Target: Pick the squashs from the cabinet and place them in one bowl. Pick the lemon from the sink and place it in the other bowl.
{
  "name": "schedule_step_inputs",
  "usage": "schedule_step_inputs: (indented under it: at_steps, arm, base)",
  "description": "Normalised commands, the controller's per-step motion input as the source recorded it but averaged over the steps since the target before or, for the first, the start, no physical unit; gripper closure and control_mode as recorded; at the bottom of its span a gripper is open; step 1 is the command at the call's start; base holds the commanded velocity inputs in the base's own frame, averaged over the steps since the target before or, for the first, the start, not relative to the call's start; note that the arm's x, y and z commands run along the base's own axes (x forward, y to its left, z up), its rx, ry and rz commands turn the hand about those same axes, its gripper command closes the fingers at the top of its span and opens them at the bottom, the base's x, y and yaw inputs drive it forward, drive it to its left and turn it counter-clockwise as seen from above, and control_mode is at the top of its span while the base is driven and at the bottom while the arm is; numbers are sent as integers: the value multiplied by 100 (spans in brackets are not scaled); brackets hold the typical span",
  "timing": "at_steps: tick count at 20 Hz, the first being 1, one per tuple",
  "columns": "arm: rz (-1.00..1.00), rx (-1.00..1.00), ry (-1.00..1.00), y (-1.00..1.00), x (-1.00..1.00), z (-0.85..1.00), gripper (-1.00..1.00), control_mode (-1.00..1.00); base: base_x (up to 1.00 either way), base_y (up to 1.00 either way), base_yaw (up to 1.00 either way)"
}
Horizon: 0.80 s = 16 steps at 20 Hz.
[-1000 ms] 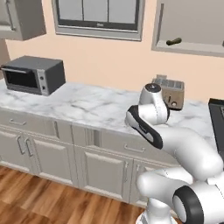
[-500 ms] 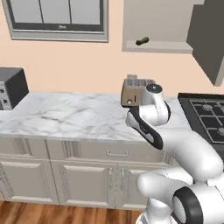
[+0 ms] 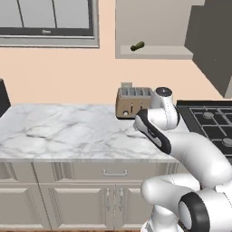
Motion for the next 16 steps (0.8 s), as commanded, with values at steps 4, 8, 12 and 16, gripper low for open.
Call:
schedule_step_inputs:
  at_steps: [4,8,12,16]
  arm:
    - [0,0,0,0,0,0,-100,100]
    - [0,0,0,0,0,0,-100,100]
    - [0,0,0,0,0,0,-100,100]
    - [0,0,0,0,0,0,-100,100]
  base:
    - [25,27,-18]
    - [0,47,-26]
    - [18,34,-21]
    - [32,10,-10]
